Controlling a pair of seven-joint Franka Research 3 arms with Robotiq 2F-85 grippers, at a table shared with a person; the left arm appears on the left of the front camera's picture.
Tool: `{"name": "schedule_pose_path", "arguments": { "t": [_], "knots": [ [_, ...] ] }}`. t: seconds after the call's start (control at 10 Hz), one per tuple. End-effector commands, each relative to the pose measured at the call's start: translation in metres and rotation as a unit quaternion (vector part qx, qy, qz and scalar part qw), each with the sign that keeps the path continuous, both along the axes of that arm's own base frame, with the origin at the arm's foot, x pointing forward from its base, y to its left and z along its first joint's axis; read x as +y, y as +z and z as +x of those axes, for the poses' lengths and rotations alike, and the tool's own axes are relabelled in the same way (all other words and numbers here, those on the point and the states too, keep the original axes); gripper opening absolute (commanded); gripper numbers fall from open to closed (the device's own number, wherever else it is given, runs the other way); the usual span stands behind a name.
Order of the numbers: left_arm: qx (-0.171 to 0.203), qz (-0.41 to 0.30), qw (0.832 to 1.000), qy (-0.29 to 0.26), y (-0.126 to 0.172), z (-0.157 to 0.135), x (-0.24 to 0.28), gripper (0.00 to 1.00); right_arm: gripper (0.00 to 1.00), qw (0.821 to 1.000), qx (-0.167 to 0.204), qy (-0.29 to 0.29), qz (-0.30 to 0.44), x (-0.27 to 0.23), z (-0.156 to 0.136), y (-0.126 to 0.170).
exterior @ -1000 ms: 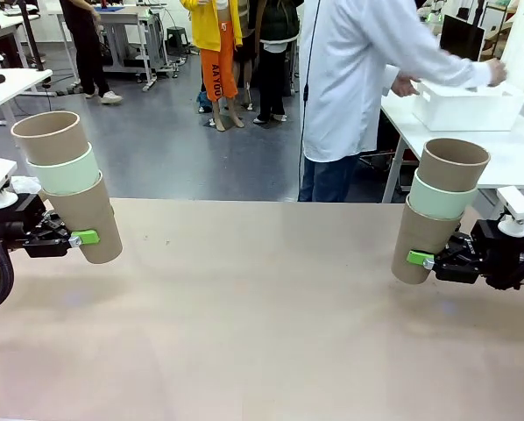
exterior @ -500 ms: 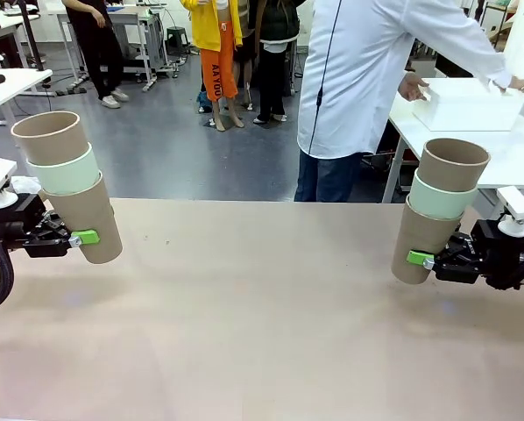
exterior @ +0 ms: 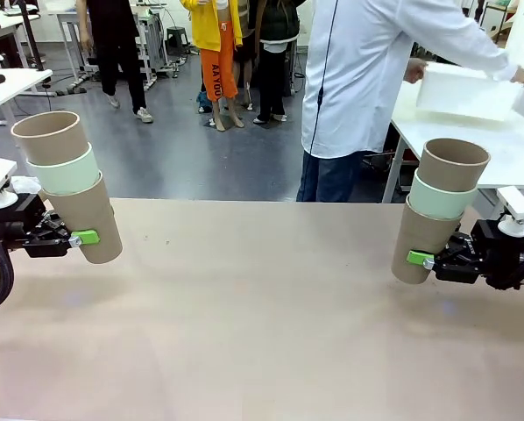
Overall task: Stack the cups and store them in the basket.
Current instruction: Place the stack of Reusable plastic cups into the Pantry Basket.
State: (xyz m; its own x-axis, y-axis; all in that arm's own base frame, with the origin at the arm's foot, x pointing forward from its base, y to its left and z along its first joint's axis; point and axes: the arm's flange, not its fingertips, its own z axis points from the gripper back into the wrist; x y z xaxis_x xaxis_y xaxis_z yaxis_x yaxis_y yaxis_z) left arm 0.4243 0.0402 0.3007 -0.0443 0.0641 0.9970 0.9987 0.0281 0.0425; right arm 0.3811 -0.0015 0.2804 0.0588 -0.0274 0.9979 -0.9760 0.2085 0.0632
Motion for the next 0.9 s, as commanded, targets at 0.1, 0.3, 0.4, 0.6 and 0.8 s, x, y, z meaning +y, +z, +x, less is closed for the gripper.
{"name": "schedule_pose_path", "arguments": {
  "t": [0.1, 0.3, 0.4, 0.6, 0.8],
  "knots": [
    [-0.006, -0.003, 1.000, -0.003, 0.0043, 0.0007, -0.0013, 0.84, 0.84, 1.000, -0.001, -0.002, 0.000, 0.0017, 0.0018, 0.0051],
    [-0.006, -0.003, 1.000, -0.003, 0.0043, 0.0007, -0.0013, 0.84, 0.84, 1.000, -0.001, -0.002, 0.000, 0.0017, 0.0018, 0.0051],
    [-0.006, -0.003, 1.000, -0.003, 0.0043, 0.0007, -0.0013, 0.84, 0.84, 1.000, -0.001, -0.002, 0.000, 0.0017, 0.0018, 0.0051],
    [-0.006, -0.003, 1.000, -0.003, 0.0043, 0.0007, -0.0013, 0.84, 0.84, 1.000, -0.001, -0.002, 0.000, 0.0017, 0.0018, 0.0051],
    [-0.006, -0.003, 1.000, -0.003, 0.0043, 0.0007, -0.0013, 0.84, 0.84, 1.000, -0.001, -0.002, 0.000, 0.0017, 0.0018, 0.0051]
  ]
}}
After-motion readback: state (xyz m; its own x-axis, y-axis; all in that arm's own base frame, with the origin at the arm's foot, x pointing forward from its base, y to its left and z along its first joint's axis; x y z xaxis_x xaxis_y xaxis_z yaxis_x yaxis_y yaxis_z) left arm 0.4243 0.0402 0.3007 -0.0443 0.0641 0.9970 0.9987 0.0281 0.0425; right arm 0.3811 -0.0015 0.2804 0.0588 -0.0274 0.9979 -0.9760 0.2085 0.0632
